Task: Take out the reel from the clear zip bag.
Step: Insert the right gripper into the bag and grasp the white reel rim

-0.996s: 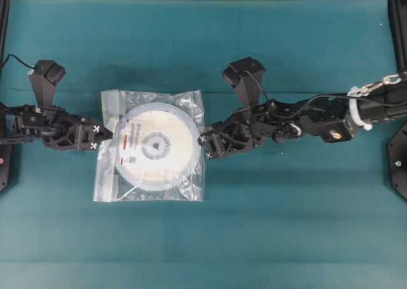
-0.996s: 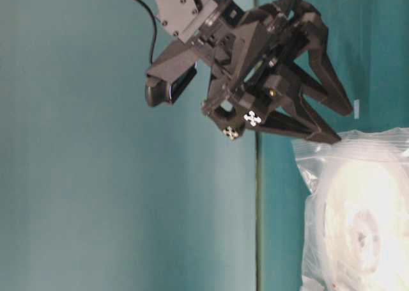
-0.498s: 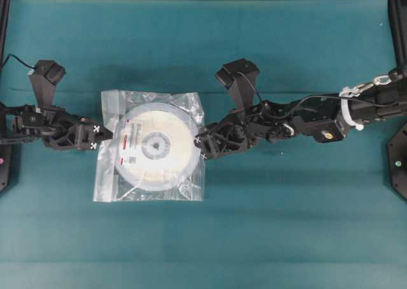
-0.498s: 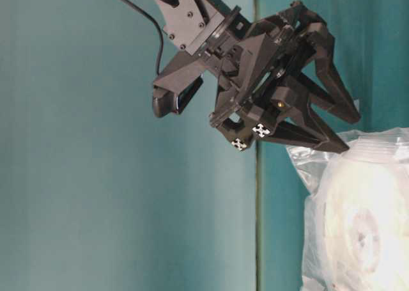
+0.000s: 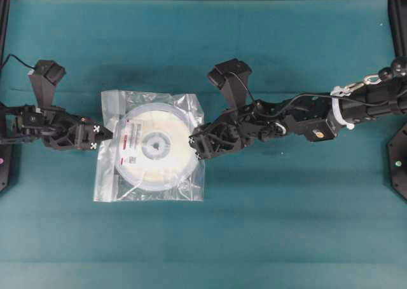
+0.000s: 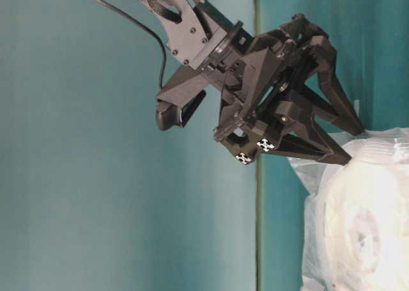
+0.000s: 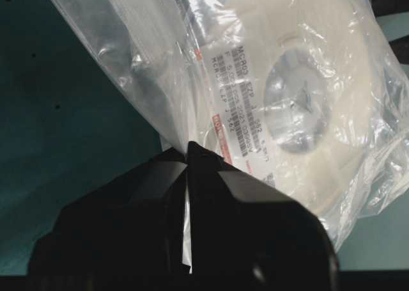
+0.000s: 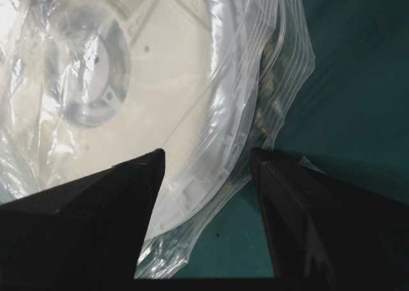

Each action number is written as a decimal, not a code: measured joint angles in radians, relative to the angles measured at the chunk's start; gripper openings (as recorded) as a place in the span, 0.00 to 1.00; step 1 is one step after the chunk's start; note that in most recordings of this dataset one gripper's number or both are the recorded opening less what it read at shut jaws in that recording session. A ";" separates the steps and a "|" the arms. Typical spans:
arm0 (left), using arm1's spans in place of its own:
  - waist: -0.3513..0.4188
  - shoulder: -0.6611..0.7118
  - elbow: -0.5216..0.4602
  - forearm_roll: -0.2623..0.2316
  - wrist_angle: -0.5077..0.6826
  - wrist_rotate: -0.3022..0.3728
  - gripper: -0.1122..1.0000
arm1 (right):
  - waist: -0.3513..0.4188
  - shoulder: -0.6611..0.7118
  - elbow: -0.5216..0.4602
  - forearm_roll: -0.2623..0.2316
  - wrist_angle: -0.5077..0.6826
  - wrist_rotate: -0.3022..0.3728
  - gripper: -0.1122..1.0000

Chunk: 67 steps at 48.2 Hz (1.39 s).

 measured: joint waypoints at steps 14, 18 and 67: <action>0.000 0.002 0.000 0.002 0.000 0.000 0.10 | 0.000 0.026 -0.034 0.002 0.000 0.000 0.72; 0.000 0.000 0.002 0.000 0.000 0.000 0.10 | 0.002 0.032 -0.041 0.000 0.002 0.000 0.70; 0.000 0.000 0.000 0.000 0.005 0.000 0.10 | -0.020 0.028 -0.018 0.005 0.034 0.002 0.22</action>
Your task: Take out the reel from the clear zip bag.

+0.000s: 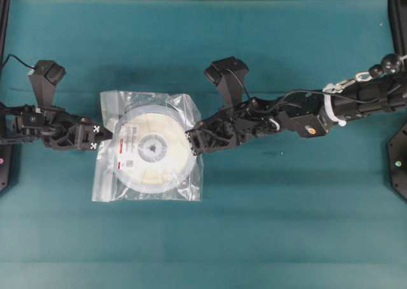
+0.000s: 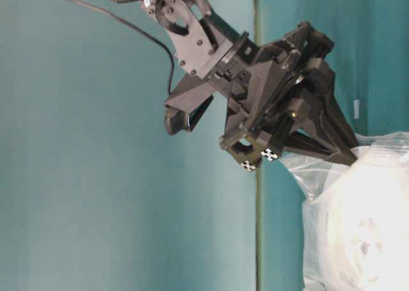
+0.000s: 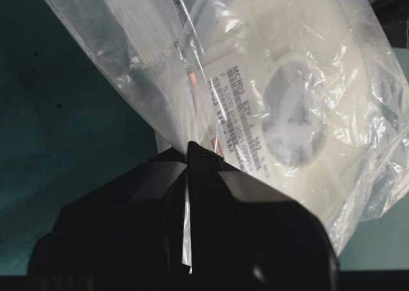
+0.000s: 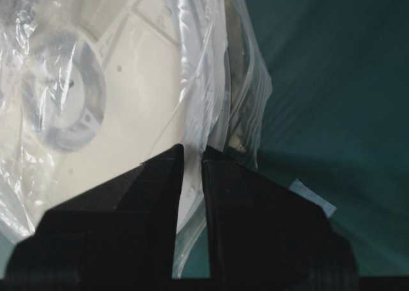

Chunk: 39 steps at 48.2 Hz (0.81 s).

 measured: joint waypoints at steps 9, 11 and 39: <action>0.000 0.000 0.000 0.000 0.009 0.000 0.10 | -0.003 -0.029 0.041 0.000 0.000 0.000 0.20; 0.000 0.000 0.000 0.000 0.009 0.000 0.10 | -0.005 -0.037 0.054 0.000 0.000 0.000 0.20; 0.003 -0.002 -0.002 0.002 0.014 0.000 0.10 | -0.012 -0.143 0.196 0.000 -0.002 0.000 0.16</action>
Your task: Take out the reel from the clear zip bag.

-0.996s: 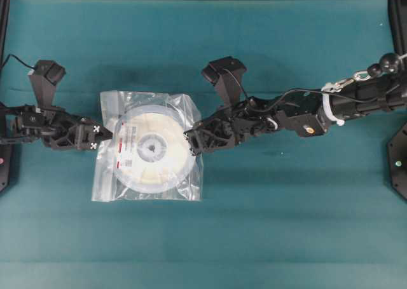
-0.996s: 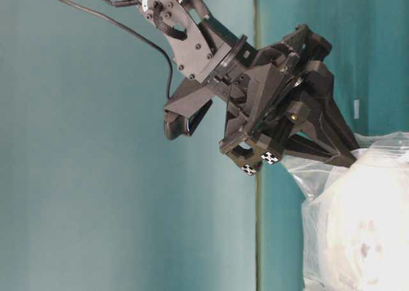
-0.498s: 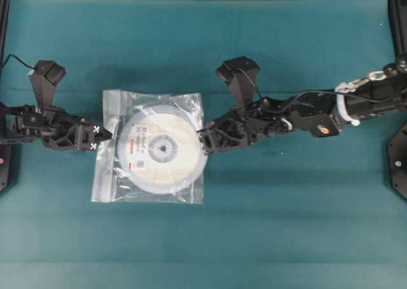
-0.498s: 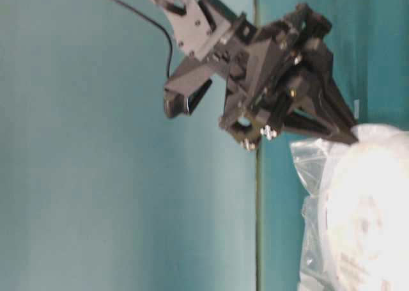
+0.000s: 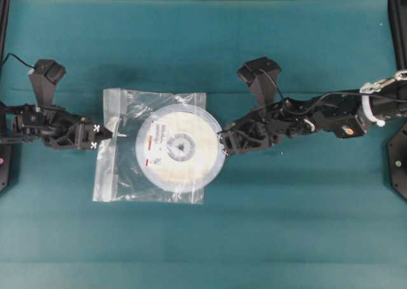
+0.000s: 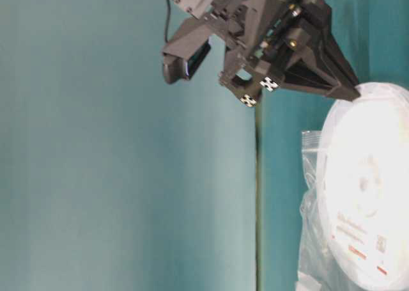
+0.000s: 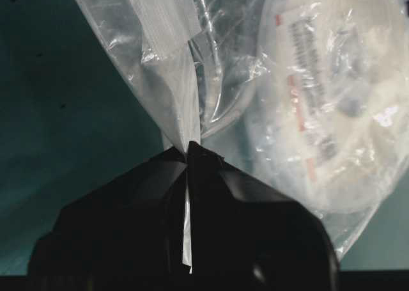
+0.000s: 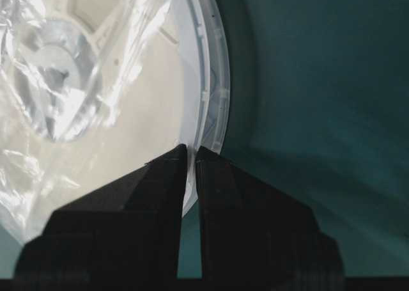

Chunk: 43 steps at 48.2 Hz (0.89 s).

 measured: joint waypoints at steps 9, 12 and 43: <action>0.000 0.000 0.000 0.000 -0.002 0.000 0.10 | -0.002 -0.009 0.012 -0.002 0.000 -0.002 0.16; 0.000 -0.002 0.000 -0.002 -0.002 -0.002 0.10 | -0.003 -0.011 0.015 0.000 0.000 0.000 0.16; -0.002 -0.002 0.002 0.000 0.000 0.000 0.10 | -0.037 -0.118 0.149 0.000 0.003 0.000 0.16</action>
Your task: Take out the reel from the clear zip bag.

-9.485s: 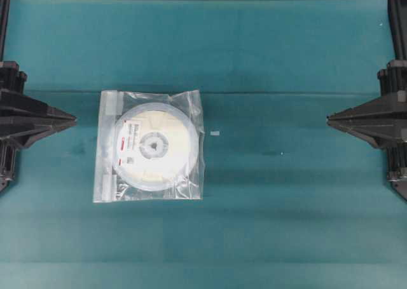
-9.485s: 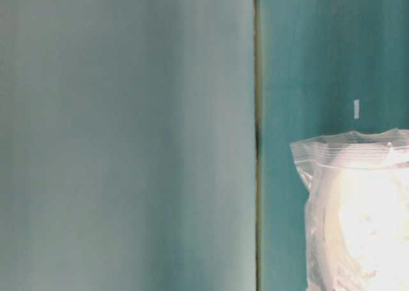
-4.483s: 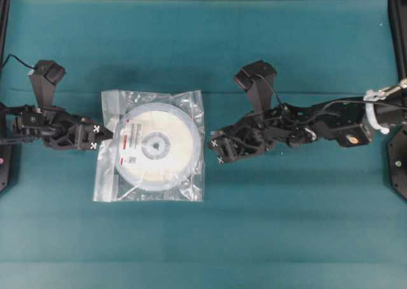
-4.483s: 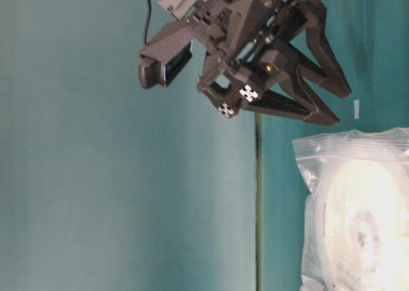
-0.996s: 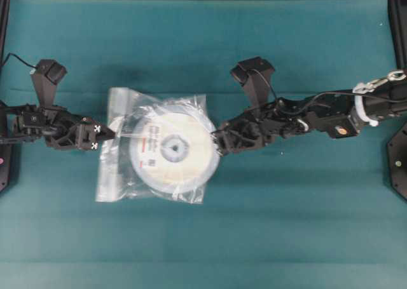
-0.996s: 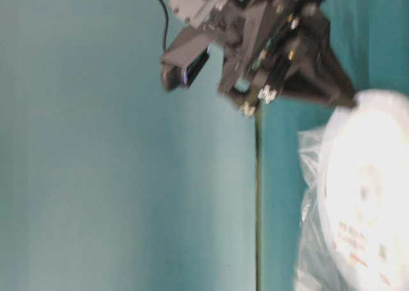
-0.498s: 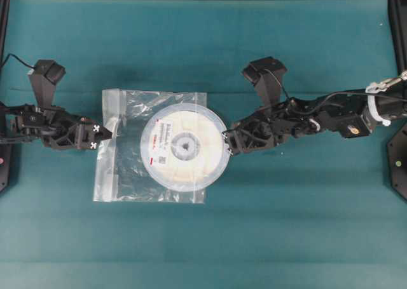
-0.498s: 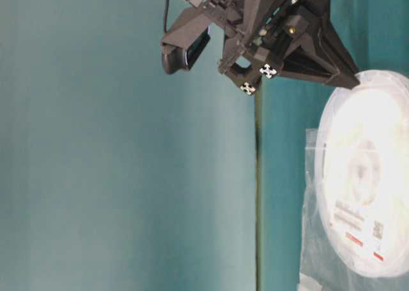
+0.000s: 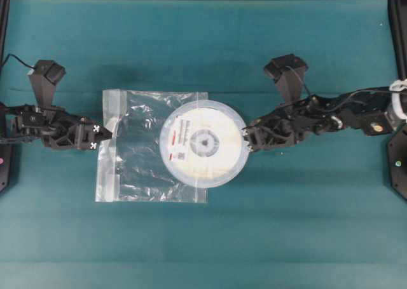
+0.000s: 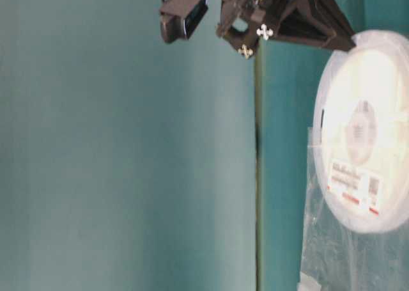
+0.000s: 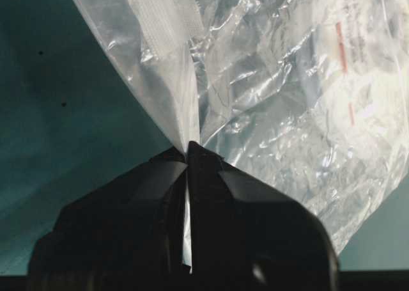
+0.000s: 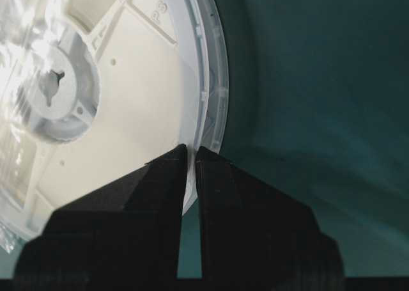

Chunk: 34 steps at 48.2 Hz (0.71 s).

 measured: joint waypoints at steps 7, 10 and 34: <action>0.000 0.000 -0.002 -0.002 0.000 -0.002 0.10 | -0.011 -0.035 0.038 0.000 0.005 0.000 0.16; 0.002 0.002 -0.002 0.000 0.000 -0.002 0.10 | -0.015 -0.052 0.054 0.000 0.009 0.000 0.16; 0.002 0.000 -0.002 0.000 0.000 -0.002 0.10 | -0.041 -0.213 0.189 0.000 0.052 0.000 0.16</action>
